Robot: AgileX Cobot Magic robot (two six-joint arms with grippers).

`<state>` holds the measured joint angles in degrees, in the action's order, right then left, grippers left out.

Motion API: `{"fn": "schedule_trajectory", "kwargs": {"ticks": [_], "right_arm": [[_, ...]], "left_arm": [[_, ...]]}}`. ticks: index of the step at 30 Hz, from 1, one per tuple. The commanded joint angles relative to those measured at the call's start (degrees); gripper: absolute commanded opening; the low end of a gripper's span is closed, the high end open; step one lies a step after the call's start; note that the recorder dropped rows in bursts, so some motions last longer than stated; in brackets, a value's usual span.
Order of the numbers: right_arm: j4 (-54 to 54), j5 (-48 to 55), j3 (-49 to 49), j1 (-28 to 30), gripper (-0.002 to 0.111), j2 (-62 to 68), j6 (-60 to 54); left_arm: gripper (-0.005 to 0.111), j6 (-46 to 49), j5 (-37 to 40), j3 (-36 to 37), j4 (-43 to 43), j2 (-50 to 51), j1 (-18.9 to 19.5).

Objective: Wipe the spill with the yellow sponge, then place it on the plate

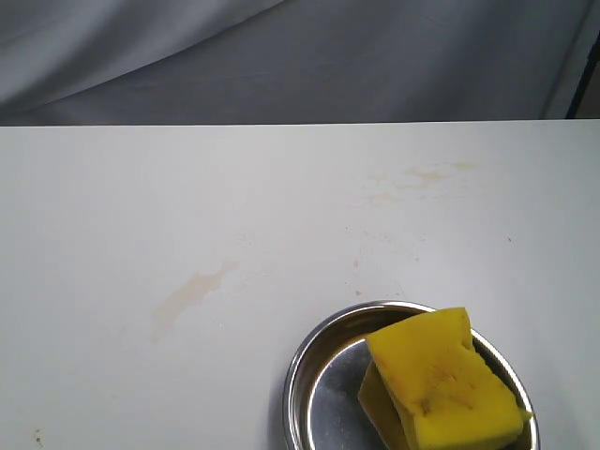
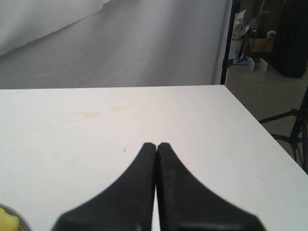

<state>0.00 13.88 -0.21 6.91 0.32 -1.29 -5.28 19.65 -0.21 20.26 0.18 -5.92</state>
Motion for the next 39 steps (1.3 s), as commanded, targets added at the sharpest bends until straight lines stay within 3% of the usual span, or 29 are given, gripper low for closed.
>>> {"fn": "schedule_trajectory", "kwargs": {"ticks": [1,11,39], "right_arm": [[1.24,3.13,0.21,0.40,0.000,-0.32,0.40],[1.10,5.36,0.21,-5.70,0.000,-0.32,0.14],[0.99,5.36,0.21,-5.80,0.000,-0.32,0.04]], "left_arm": [[0.000,-0.23,-0.20,0.21,0.04,-0.18,-0.32],[0.000,-0.23,-0.20,0.21,0.04,-0.18,-0.32],[0.000,-0.23,-0.20,0.21,0.04,-0.18,-0.32]]}}
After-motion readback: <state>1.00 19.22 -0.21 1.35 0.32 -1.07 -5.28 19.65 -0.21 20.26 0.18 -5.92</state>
